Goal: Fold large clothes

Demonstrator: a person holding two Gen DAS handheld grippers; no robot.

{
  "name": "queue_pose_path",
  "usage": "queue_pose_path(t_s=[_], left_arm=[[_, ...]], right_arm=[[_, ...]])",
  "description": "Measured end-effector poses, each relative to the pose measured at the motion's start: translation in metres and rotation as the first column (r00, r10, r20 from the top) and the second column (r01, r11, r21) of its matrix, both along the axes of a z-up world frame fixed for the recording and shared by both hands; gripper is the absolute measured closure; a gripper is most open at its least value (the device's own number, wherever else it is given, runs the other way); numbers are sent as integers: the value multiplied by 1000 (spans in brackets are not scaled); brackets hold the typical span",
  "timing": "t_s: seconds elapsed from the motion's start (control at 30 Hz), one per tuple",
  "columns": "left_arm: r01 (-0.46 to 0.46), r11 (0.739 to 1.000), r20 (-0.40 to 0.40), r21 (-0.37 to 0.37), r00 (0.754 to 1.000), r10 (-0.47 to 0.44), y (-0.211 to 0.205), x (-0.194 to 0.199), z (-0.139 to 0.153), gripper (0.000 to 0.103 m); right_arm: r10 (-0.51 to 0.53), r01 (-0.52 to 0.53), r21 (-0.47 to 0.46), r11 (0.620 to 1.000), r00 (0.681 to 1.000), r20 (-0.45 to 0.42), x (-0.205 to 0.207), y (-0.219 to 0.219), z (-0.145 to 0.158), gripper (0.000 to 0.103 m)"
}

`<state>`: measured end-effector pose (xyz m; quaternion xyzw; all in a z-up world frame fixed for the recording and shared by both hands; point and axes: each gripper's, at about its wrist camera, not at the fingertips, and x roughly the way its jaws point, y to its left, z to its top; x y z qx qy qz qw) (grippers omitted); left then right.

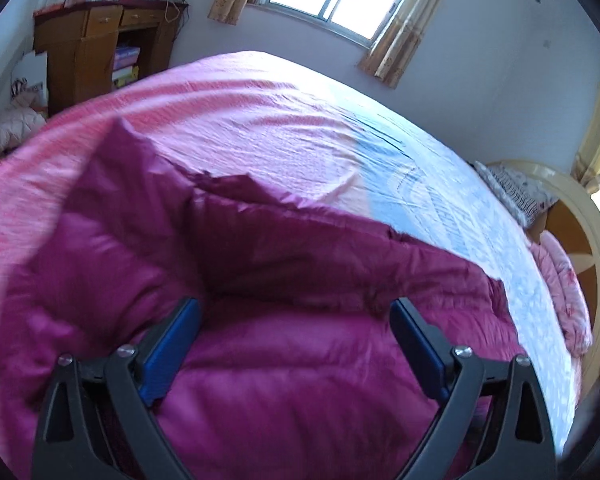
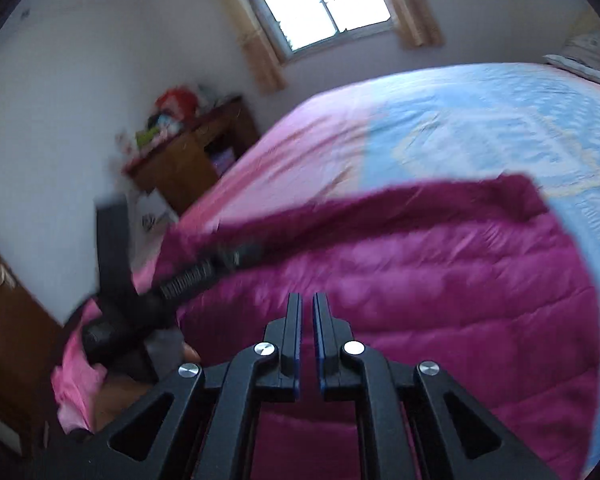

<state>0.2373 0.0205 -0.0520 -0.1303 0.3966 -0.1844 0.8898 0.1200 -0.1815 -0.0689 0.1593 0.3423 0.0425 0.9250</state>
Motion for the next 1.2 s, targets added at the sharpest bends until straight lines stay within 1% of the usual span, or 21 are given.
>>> queue_pose_path(t_s=[0.03,0.07,0.1,0.17,0.27,0.33,0.37,0.43,0.47,0.53,0.57,0.63,0.7,0.77,0.83,0.9,0.93,1.03,1.1,1.17,1.2], left_arm=[[-7,1000,13,5,1000,7,8,-7,5,6],[-17,1000,28,3,999,16,18,-15,11,5],[-31,1000,39,1,999,31,28,-24,15,4],[-71,998,49,-2,996,71,52,-40,19,3],[-149,987,60,-61,987,152,91,-68,16,1],[-224,968,39,-113,972,230,114,-84,7,0],[-258,956,15,-141,965,262,123,-91,-1,0],[-268,947,-28,-176,963,267,127,-97,-14,0],[-268,946,-42,-183,963,264,128,-100,-20,0],[-271,953,1,-136,962,274,117,-110,-22,0],[-266,954,5,-140,963,269,113,-111,-23,0],[-239,954,-33,-182,971,237,100,-109,-31,0],[-248,953,-65,-176,969,240,92,-107,-38,0],[-254,955,-41,-152,967,251,90,-110,-40,1],[-249,956,-28,-157,968,248,84,-112,-40,1],[-248,952,-25,-180,968,248,82,-114,-41,3],[-252,946,-27,-205,967,252,82,-114,-41,5],[-233,935,-31,-267,972,233,85,-114,-41,27],[-205,942,-19,-267,978,208,82,-109,-37,53],[-162,952,28,-260,984,175,78,-109,-23,65],[-139,961,66,-240,985,159,70,-112,-13,68]], right_arm=[[-2,2,-10,1000,1000,-18,4,4,-17,96],[-7,7,-17,1000,999,42,-1,5,-26,96],[-8,9,-22,1000,998,59,-4,7,-28,96],[-11,12,-28,1000,999,45,-3,9,-25,96],[-9,10,-14,1000,998,64,-6,11,-25,96],[-10,9,1,1000,998,56,-5,9,-25,96],[-14,14,0,1000,999,42,-5,9,-22,96],[-43,43,7,999,999,31,-11,11,-11,96],[-50,49,20,999,997,54,-17,10,-6,96],[-41,37,34,999,992,117,-32,18,6,96],[-27,24,22,999,988,149,-39,26,12,96],[4,-2,-7,1000,985,174,-45,39,17,96],[20,-21,6,1000,991,132,-38,46,7,96],[27,-28,33,999,999,47,-26,46,-18,96],[31,-35,59,998,997,76,-32,39,-34,96],[29,-34,75,997,997,72,-31,38,-36,96],[26,-32,79,996,997,67,-30,38,-36,96],[24,-30,83,996,997,79,-33,37,-37,96],[22,-29,95,995,997,77,-33,35,-38,96],[19,-28,123,992,997,73,-35,29,-39,96],[18,-28,142,990,997,70,-37,22,-40,96]])
